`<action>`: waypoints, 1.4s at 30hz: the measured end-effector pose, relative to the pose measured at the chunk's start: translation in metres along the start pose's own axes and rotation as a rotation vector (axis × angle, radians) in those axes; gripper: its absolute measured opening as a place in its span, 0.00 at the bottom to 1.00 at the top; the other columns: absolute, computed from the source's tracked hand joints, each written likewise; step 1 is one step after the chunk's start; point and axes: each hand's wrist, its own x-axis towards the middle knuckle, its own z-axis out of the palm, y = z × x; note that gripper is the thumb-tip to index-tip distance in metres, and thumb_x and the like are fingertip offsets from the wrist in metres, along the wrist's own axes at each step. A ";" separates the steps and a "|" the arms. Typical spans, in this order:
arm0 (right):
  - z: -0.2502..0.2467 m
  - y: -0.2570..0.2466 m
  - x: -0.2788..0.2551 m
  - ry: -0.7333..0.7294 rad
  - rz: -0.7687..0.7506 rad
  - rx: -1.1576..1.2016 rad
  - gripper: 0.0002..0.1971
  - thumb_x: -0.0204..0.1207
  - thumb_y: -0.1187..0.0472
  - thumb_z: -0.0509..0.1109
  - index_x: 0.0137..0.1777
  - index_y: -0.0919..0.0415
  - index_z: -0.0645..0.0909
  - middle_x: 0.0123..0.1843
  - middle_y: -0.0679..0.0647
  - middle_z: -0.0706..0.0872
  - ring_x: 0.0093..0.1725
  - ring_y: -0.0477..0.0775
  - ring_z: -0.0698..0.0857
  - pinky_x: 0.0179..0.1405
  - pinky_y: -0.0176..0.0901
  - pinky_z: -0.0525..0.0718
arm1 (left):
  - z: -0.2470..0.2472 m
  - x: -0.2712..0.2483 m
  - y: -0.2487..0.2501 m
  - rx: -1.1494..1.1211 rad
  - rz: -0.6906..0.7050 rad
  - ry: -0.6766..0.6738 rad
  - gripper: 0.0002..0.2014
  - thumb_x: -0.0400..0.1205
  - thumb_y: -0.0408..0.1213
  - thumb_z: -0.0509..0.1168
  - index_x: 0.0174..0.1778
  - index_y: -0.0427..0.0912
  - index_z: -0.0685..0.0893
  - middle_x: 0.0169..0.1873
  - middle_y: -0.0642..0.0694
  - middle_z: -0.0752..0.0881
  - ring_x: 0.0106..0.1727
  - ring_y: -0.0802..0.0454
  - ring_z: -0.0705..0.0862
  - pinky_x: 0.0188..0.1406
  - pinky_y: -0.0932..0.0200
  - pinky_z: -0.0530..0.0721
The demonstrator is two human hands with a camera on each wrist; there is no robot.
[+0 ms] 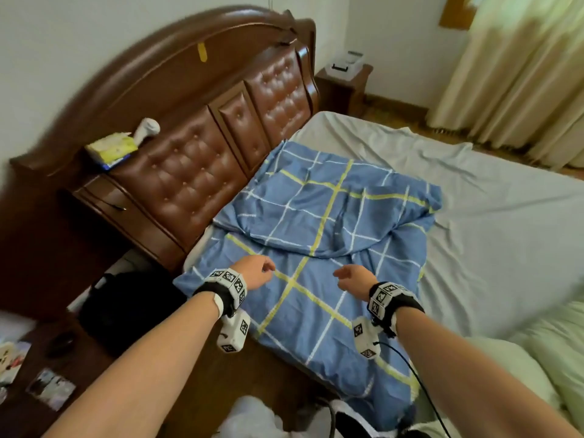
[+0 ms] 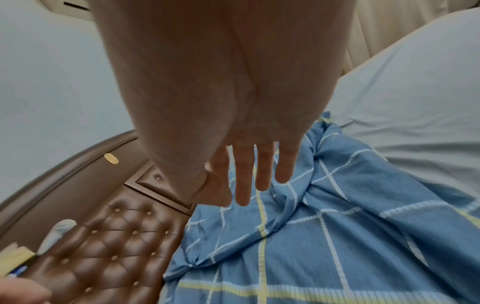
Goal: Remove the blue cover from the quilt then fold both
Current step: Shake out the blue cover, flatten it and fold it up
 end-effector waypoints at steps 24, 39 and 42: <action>-0.011 0.107 0.470 -0.178 -0.040 -1.257 0.23 0.89 0.55 0.51 0.83 0.43 0.62 0.87 0.52 0.57 0.87 0.62 0.42 0.81 0.69 0.33 | 0.159 0.499 -0.051 0.446 0.274 -0.389 0.56 0.65 0.65 0.76 0.84 0.56 0.52 0.85 0.49 0.46 0.84 0.43 0.51 0.77 0.32 0.63; -0.090 0.212 0.424 0.073 0.473 -1.032 0.12 0.80 0.67 0.60 0.53 0.53 0.82 0.42 0.52 0.91 0.45 0.56 0.89 0.47 0.47 0.72 | 0.169 0.544 0.026 0.615 0.290 -0.201 0.16 0.83 0.27 0.57 0.63 0.45 0.79 0.60 0.43 0.81 0.61 0.41 0.81 0.50 0.47 0.82; -0.099 0.224 0.402 0.016 0.662 -0.985 0.16 0.83 0.66 0.59 0.59 0.55 0.87 0.58 0.52 0.90 0.61 0.58 0.87 0.56 0.49 0.80 | 0.148 0.534 0.043 0.697 0.339 -0.194 0.13 0.83 0.29 0.58 0.58 0.46 0.82 0.55 0.44 0.85 0.58 0.43 0.83 0.48 0.49 0.82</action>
